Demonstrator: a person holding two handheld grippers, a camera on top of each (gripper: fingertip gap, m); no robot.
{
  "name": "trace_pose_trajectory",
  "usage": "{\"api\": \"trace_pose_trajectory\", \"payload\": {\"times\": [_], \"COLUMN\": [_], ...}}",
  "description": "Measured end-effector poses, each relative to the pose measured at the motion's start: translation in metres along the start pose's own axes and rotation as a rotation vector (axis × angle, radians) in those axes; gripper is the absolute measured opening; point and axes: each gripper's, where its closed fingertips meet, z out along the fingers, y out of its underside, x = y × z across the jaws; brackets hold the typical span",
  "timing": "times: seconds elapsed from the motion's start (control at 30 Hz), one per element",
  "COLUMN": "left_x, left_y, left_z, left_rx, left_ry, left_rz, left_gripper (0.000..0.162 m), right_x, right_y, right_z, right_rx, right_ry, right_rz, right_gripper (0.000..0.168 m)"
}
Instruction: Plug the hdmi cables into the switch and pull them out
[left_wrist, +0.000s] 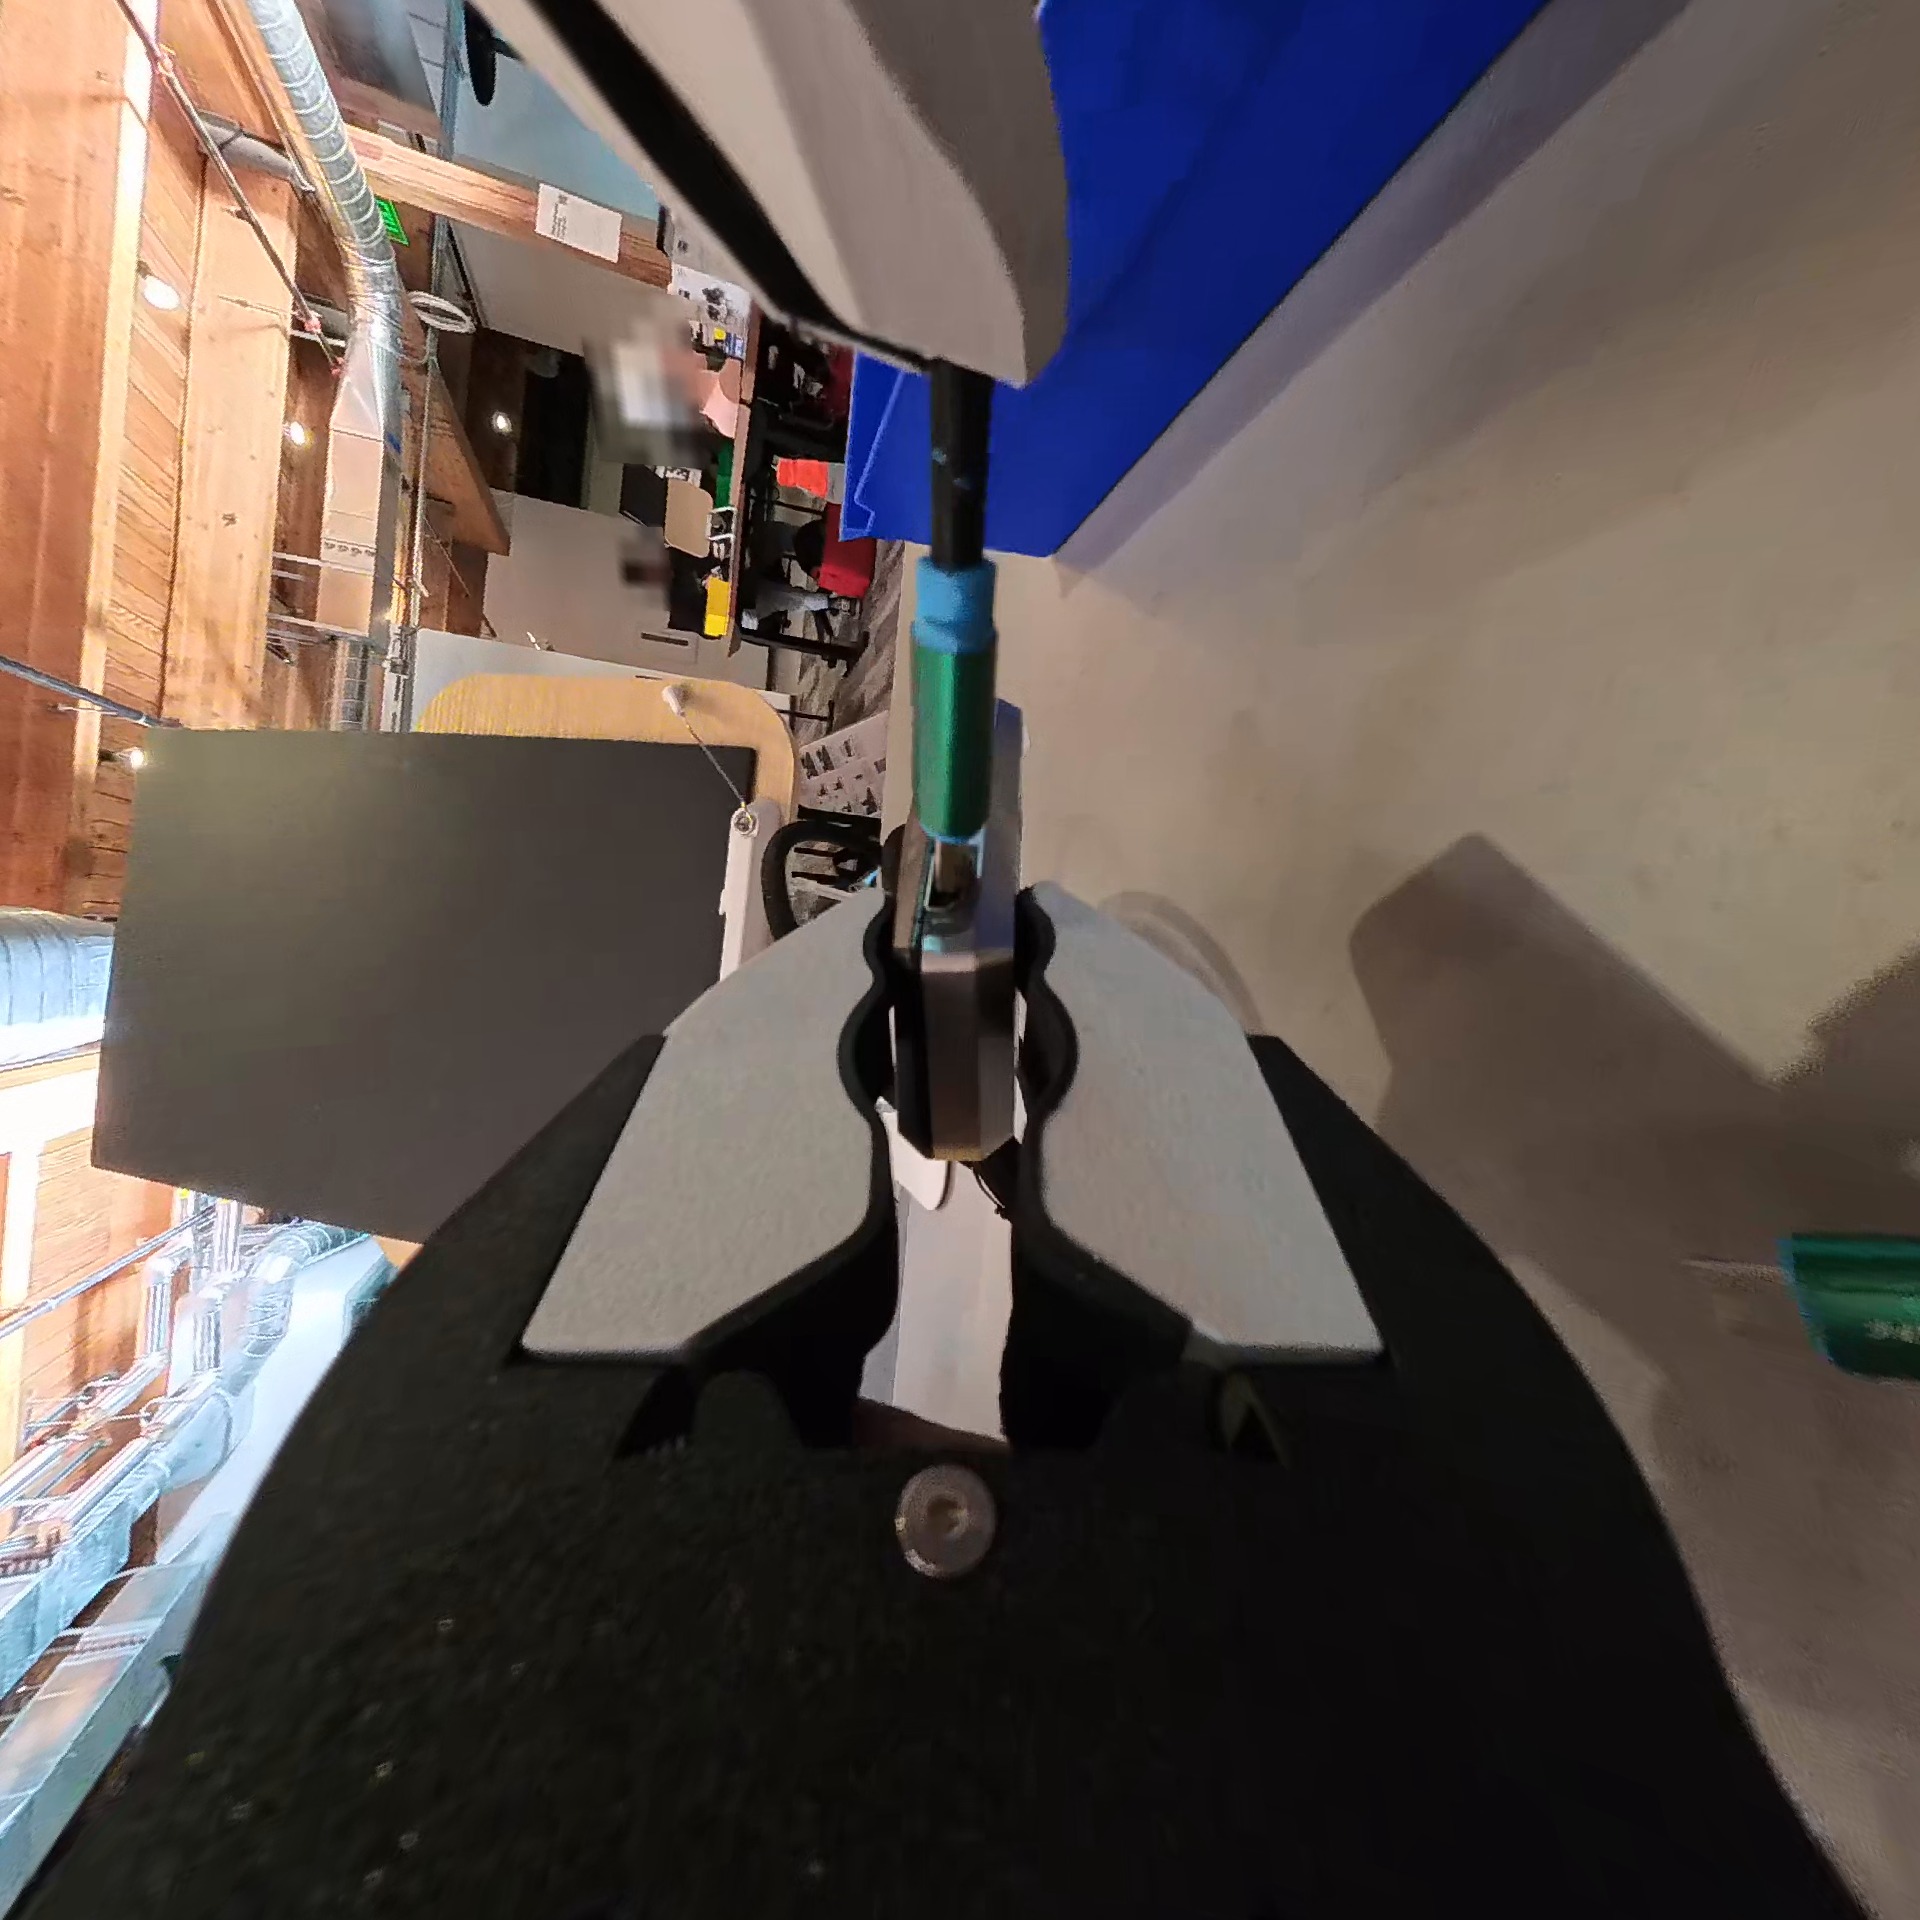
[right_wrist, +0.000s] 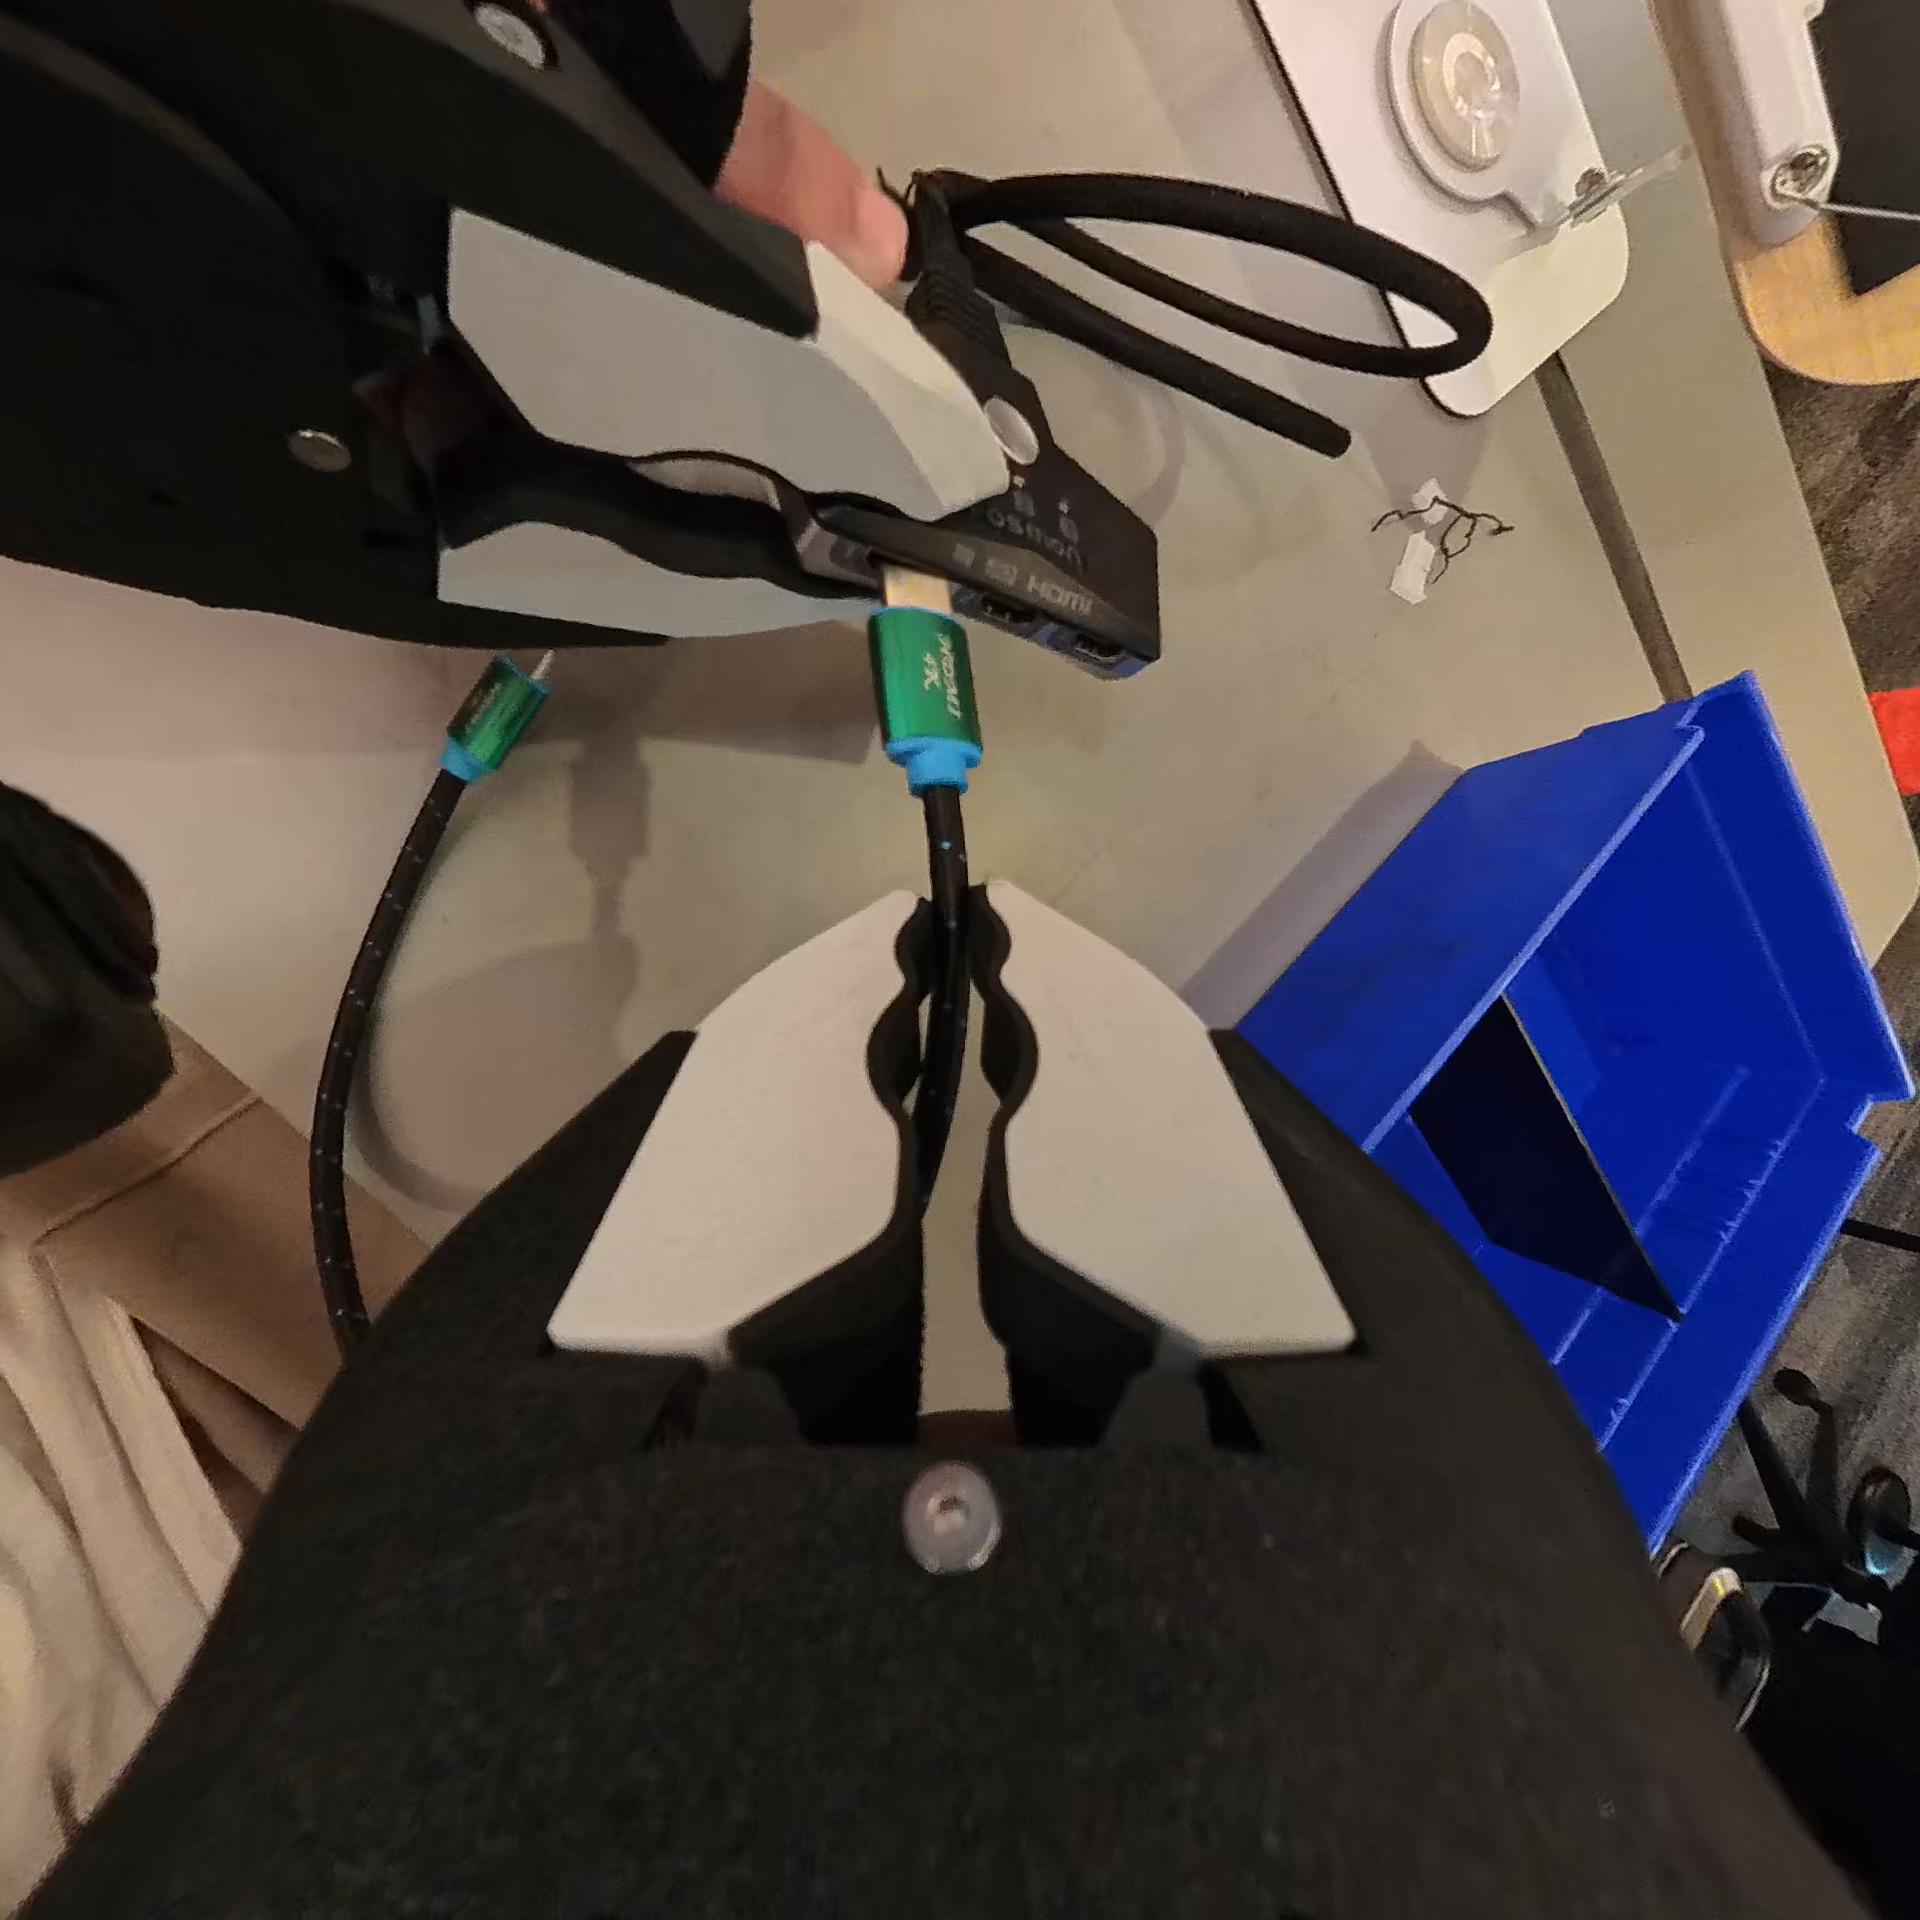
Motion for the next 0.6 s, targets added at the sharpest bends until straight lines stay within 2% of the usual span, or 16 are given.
{"api": "trace_pose_trajectory", "payload": {"times": [0.3,0.6], "left_x": [0.0021,0.0022], "left_y": [0.0020,0.0027], "left_z": [0.0013,0.0018], "left_rx": [-0.018,-0.027], "left_ry": [0.001,-0.009], "left_rz": [0.015,0.028], "left_gripper": [0.020,0.020], "right_x": [-0.0041,-0.0031], "right_y": [-0.0030,0.0014], "right_z": [-0.0010,0.0048], "right_rx": [-0.008,-0.030], "right_ry": [-0.005,-0.045], "right_rz": [-0.010,0.063], "right_gripper": [0.006,0.006]}}
